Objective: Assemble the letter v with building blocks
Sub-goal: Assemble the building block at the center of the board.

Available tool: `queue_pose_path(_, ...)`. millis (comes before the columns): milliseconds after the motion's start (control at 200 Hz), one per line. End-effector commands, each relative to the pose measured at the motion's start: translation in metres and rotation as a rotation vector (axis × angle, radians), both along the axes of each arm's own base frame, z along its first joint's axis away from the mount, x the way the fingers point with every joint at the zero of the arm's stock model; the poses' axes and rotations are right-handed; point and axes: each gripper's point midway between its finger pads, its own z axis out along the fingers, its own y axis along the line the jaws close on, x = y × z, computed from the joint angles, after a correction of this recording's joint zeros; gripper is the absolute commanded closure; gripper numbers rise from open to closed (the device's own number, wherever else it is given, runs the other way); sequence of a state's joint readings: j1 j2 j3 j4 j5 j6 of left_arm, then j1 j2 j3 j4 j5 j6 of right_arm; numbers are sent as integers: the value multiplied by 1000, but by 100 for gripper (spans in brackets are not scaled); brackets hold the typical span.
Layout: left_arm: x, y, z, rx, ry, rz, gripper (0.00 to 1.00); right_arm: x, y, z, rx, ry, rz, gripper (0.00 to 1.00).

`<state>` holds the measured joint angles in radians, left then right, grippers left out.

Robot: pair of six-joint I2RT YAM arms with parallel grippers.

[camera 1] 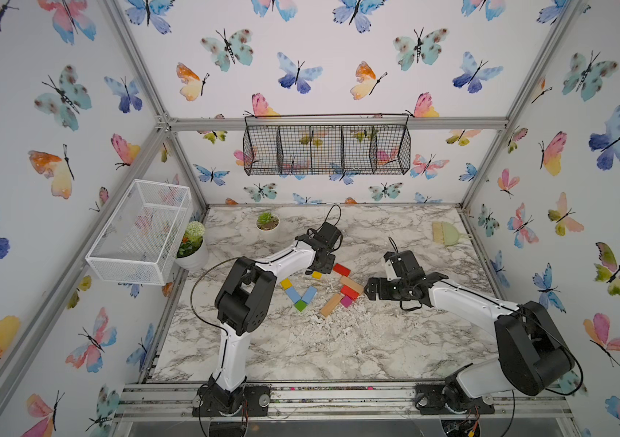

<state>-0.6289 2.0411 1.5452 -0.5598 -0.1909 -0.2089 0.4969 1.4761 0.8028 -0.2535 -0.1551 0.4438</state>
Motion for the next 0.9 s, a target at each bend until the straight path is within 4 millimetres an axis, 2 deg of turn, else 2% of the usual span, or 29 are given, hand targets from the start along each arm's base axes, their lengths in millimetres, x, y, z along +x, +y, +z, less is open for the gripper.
queue_pose_path(0, 3, 9, 13, 18, -39, -2, 72, -3, -1, -1, 1, 2, 12, 1)
queue_pose_path(445, -1, 10, -10, 26, -6, 8, 72, -1, -1, -3, -3, 8, 12, 1)
queue_pose_path(896, -8, 6, -20, -2, 20, 4, 72, -2, -1, -5, -7, 12, 12, 1)
